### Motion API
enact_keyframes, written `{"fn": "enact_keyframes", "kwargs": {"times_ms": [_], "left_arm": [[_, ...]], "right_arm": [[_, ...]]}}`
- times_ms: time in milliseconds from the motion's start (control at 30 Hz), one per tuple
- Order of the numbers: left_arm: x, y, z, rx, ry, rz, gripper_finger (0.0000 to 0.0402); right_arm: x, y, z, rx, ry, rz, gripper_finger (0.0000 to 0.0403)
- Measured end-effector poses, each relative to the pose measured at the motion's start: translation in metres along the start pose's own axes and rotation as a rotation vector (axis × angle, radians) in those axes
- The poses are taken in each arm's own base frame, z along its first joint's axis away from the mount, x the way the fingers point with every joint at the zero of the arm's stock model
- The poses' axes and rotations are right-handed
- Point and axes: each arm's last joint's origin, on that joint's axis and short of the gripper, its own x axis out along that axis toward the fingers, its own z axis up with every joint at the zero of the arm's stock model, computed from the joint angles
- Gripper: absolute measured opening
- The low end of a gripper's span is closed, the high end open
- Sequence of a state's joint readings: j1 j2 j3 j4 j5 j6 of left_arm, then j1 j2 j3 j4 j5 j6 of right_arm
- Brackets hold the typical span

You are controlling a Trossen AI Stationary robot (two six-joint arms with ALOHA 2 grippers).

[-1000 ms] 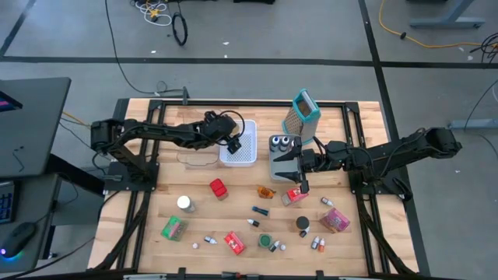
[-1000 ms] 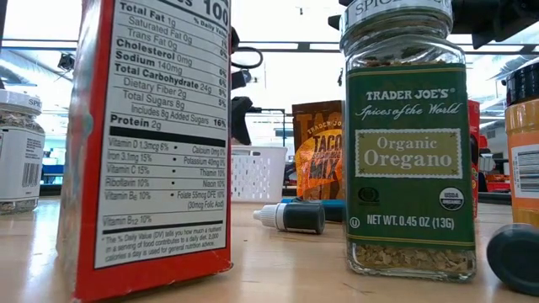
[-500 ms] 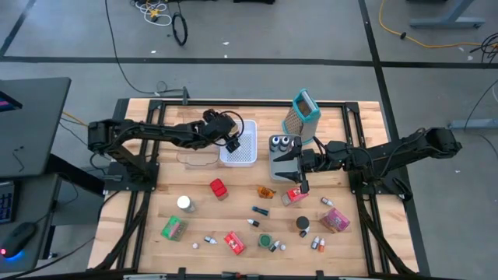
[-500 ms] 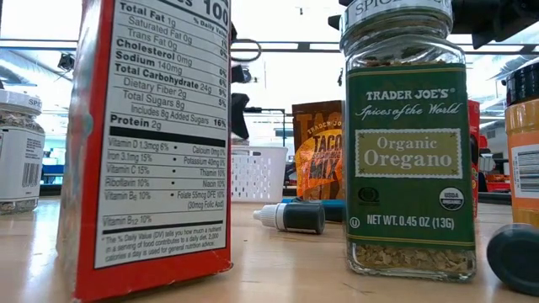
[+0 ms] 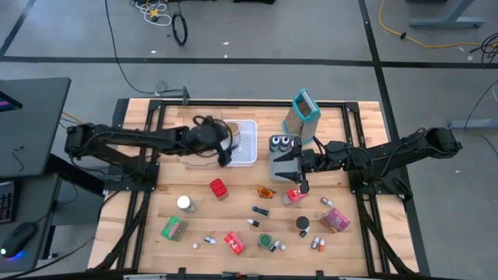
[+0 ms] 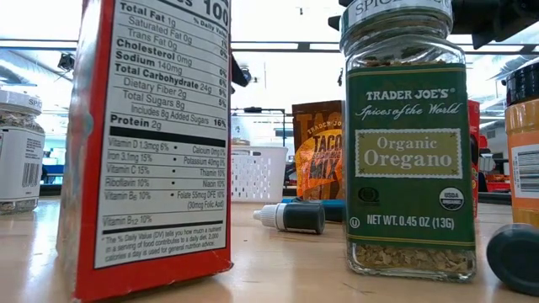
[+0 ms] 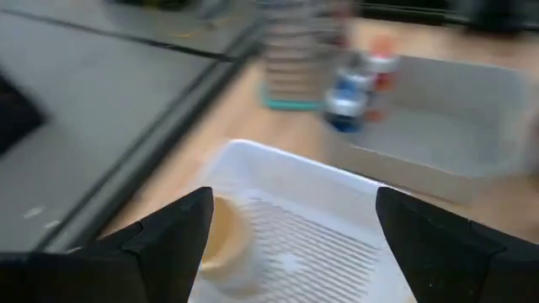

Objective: Pick & Place Kitchen Items
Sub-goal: Put the black spice bottle into the white basket

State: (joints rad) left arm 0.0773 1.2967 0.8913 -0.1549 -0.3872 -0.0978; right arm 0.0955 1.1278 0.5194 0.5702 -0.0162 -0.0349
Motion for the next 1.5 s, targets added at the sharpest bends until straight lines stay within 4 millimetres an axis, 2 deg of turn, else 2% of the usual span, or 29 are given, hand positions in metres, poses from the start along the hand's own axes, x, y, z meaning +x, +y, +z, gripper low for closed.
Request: {"fn": "enact_keyframes", "kwargs": {"times_ms": [167, 267, 433, 567, 800, 1033, 1300, 1500], "left_arm": [[-0.009, -0.026, -0.003, 0.044, 0.012, -0.232, 0.0341], [-0.012, -0.036, -0.008, 0.071, 0.039, -0.291, 0.0341], [-0.016, -0.041, -0.011, 0.095, 0.055, -0.255, 0.0341], [-0.016, -0.040, -0.012, 0.104, 0.053, -0.197, 0.0341], [-0.015, -0.037, -0.011, 0.080, 0.036, -0.095, 0.0341], [-0.015, -0.035, -0.006, 0.045, -0.016, -0.038, 0.0341], [-0.015, -0.036, 0.000, 0.015, -0.071, -0.044, 0.0341], [-0.015, -0.036, 0.001, 0.010, -0.076, -0.042, 0.0341]], "right_arm": [[0.000, 0.002, -0.002, 0.001, 0.019, 0.055, 0.0224], [0.000, 0.005, -0.006, 0.006, 0.057, 0.162, 0.0224], [-0.003, 0.018, -0.007, 0.011, 0.062, 0.412, 0.0224], [-0.005, 0.034, -0.005, -0.028, 0.039, 0.524, 0.0224], [-0.012, 0.062, -0.013, 0.038, 0.148, 0.709, 0.0224], [-0.018, 0.071, -0.031, 0.155, 0.390, 0.608, 0.0224], [-0.019, 0.076, -0.037, 0.173, 0.456, 0.555, 0.0224], [-0.013, 0.085, -0.055, 0.139, 0.544, 0.577, 0.0224]]}}
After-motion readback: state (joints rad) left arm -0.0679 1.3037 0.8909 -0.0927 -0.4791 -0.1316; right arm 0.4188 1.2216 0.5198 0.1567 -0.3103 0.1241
